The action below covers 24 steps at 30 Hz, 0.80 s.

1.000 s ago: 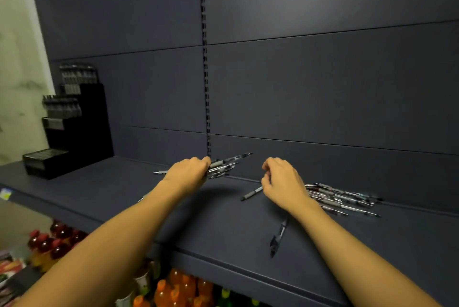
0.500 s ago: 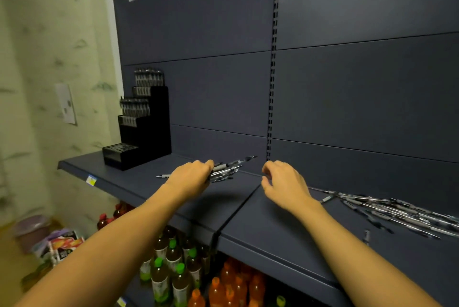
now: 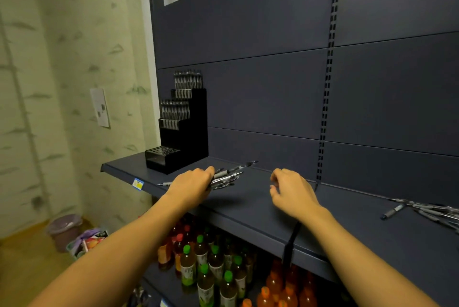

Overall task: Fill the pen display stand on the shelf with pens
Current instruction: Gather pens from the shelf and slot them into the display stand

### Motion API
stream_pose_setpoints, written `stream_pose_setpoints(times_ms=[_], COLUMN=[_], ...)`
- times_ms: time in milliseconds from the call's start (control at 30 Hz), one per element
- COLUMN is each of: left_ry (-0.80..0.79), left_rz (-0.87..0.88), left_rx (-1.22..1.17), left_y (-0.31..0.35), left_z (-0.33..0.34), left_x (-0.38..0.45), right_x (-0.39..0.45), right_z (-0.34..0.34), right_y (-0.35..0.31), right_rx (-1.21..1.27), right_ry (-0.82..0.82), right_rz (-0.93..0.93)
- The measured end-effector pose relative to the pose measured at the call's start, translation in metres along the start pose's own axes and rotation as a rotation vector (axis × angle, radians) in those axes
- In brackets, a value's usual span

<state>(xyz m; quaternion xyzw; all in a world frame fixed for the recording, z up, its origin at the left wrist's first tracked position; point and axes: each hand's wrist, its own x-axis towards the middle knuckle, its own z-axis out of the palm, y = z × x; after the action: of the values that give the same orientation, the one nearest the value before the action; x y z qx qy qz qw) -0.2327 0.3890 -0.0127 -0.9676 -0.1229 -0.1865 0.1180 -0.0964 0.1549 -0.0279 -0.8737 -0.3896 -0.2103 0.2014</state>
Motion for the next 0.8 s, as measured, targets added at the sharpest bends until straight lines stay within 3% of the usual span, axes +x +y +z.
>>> stream_pose_setpoints(times_ms=[367, 800], left_ry=[0.018, 0.048], left_rz=[-0.05, -0.097], left_rx=[-0.094, -0.014], left_y=[-0.072, -0.191], left_z=[0.029, 0.058], left_x=[0.012, 0.087], right_x=[0.082, 0.222], right_z=[0.043, 0.102], right_y=[-0.061, -0.094], right_rx=[0.035, 0.069], right_ry=[0.032, 0.062], right_rz=[-0.08, -0.146])
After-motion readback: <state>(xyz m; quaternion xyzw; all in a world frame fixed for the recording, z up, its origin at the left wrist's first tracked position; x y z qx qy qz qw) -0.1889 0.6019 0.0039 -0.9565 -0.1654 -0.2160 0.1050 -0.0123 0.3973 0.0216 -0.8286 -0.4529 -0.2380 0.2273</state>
